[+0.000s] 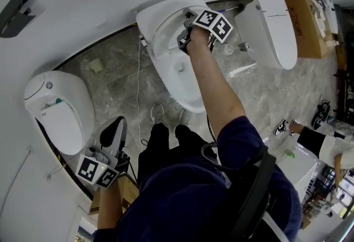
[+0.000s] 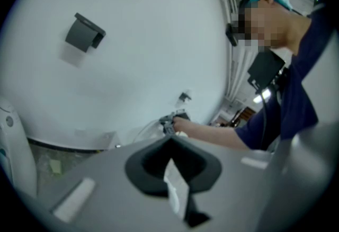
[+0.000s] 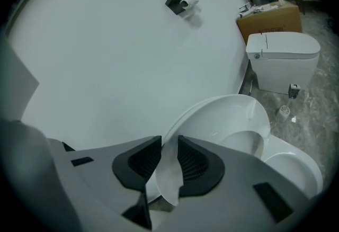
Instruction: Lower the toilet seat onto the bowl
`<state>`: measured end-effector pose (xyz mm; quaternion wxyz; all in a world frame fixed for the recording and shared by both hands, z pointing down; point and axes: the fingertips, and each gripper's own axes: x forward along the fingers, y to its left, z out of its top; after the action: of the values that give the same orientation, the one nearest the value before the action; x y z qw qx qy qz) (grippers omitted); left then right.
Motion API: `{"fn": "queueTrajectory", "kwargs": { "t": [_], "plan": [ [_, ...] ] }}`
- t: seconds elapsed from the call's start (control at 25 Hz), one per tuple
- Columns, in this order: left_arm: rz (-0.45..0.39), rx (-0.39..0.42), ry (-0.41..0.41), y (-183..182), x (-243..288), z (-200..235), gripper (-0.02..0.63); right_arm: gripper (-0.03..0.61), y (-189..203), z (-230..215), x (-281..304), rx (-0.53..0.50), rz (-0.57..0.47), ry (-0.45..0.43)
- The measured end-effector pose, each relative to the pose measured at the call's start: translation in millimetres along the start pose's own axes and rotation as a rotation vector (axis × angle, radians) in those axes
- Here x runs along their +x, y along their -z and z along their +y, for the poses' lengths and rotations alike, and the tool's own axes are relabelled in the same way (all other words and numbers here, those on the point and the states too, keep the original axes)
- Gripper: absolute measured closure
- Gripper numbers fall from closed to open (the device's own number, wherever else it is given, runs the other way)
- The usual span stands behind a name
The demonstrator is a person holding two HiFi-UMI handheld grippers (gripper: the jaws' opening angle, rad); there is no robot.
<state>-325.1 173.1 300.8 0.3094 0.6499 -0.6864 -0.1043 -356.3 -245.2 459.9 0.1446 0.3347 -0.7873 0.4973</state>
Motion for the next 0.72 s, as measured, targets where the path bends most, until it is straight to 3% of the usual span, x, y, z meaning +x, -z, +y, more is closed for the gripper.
{"fn": "queueTrajectory", "kwargs": {
  "t": [0.44, 0.72],
  "plan": [
    [0.006, 0.009, 0.025, -0.5, 0.2, -9.9, 0.615, 0.508, 2.5, -2.4, -19.5, 0.035, -0.03, -0.045],
    [0.018, 0.022, 0.07, 4.7, 7.0, -27.5, 0.615, 0.511, 15.8, -16.4, -62.3, 0.053, -0.045, -0.087]
  ]
}}
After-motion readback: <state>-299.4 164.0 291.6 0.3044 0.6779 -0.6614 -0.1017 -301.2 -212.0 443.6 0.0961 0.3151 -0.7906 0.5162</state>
